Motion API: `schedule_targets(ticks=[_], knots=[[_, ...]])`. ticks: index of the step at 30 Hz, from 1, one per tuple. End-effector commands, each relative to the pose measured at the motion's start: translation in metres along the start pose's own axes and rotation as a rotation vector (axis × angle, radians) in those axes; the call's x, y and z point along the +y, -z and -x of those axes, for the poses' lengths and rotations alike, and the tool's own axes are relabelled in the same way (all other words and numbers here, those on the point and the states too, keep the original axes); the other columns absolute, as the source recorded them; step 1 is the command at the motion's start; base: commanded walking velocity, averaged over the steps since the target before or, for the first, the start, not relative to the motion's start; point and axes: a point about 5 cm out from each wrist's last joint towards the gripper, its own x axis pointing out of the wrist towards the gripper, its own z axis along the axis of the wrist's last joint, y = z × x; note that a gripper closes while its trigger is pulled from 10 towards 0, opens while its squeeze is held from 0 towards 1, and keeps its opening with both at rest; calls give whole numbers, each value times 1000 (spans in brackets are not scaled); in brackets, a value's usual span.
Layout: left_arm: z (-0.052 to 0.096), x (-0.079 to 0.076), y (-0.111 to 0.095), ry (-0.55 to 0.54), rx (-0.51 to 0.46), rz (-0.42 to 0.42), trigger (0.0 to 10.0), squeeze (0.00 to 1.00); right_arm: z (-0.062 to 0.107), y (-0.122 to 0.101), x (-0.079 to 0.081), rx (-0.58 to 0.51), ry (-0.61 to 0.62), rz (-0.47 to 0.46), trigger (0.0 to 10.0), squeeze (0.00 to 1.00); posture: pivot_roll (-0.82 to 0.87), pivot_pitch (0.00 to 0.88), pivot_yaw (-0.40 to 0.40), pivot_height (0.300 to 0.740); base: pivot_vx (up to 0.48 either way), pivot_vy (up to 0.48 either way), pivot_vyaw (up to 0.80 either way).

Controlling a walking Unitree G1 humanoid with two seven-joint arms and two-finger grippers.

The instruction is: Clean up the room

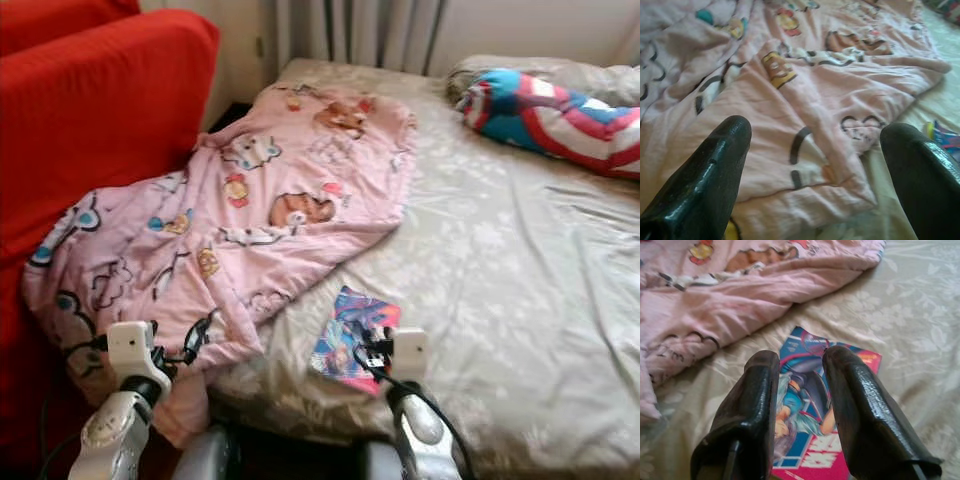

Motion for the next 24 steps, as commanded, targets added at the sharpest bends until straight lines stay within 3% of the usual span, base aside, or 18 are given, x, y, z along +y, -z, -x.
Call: schedule_targets(ticks=[1, 11, 17, 21, 24], knots=[[1, -3, 0, 11, 4, -9, 10000, 0, -1, 0, -4, 9, 37, 4, 10000, 0, 6, 157, -27, 630, 0, 0, 0], [14, -4, 6, 25, 26, -18, 10000, 0, 2, 10, -8, 60, 76, 2, 10000, 0, 20, 190, -18, 615, 0, 0, 0], [21, -2, 4, 25, 23, -24, 10000, 0, -4, 6, 0, 53, 59, -36, 10000, 0, 41, 213, -14, 615, 0, 0, 0], [24, -2, 2, 30, 24, -31, 10000, 0, -13, 1, -4, 77, 128, -111, 10000, 0, 50, 225, -12, 615, 0, 0, 0], [26, -3, 1, 33, 26, -34, 10000, 0, -17, -3, -6, 94, 147, -85, 10000, 0, 57, 236, -11, 615, 0, 0, 0]])
